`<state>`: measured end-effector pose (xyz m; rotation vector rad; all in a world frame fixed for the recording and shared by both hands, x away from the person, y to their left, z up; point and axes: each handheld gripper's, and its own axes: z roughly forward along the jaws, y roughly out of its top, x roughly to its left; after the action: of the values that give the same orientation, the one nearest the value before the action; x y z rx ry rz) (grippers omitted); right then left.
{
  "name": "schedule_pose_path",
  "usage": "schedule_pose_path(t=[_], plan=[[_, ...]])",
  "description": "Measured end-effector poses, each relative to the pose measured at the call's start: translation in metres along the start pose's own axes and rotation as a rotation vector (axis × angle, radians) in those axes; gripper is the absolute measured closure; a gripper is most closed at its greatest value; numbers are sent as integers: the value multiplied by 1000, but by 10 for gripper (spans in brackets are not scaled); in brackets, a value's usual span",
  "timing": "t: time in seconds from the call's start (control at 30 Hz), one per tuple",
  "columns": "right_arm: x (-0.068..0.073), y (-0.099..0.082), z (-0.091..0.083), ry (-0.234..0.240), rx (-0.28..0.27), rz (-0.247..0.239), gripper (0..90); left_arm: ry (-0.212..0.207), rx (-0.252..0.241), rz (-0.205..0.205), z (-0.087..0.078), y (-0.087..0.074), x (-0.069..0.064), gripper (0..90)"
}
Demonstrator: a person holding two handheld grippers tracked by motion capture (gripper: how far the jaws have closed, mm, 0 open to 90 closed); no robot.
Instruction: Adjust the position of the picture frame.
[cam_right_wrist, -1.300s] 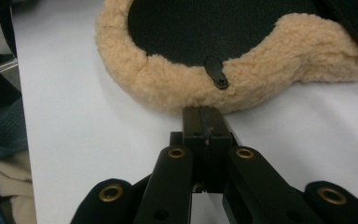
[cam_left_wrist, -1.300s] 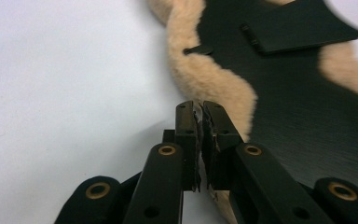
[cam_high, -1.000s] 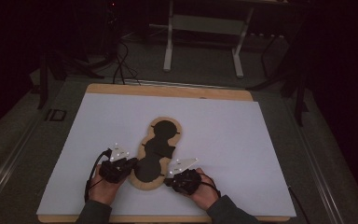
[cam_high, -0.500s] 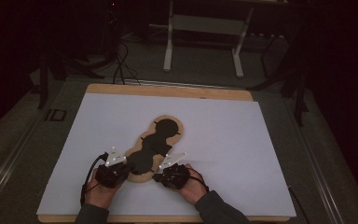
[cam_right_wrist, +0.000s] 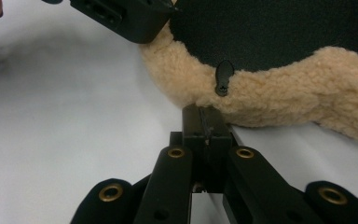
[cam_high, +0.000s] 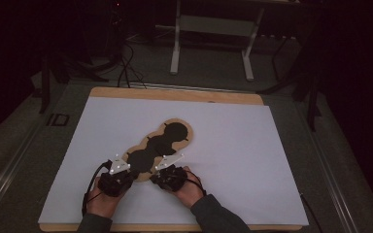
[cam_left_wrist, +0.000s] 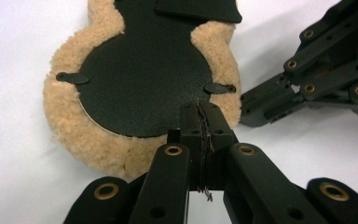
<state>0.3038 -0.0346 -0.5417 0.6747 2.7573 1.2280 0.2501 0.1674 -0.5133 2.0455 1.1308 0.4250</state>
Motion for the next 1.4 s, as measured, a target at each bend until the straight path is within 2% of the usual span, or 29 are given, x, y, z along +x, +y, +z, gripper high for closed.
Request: schedule_pose_path(t=[0.1,0.17,0.27,0.37,0.57,0.9,1.17,1.27,1.37,1.4], plan=[[-5,1,-6,-8,-4,-12,900,-12,10,7,2,-1,-3,895],[-11,3,-13,-35,-21,-7,900,-17,18,21,3,-1,-7,895],[-25,8,-30,-72,-65,37,900,-24,30,43,5,-2,-13,895],[-39,13,-45,-128,-104,68,900,-29,48,65,9,-3,-18,894],[-65,18,-60,-218,-144,147,900,-27,78,91,15,-3,-24,893],[-101,14,-68,-336,-136,259,889,-22,106,97,21,-5,-25,892],[-121,14,-64,-409,-123,328,829,-15,126,103,24,-6,-25,891],[-129,14,-62,-438,-111,351,780,-15,129,100,24,-6,-25,892],[-133,13,-60,-447,-108,376,777,-16,129,100,25,-6,-25,892],[-137,13,-57,-456,-107,390,734,-16,129,100,25,-6,-25,891]])
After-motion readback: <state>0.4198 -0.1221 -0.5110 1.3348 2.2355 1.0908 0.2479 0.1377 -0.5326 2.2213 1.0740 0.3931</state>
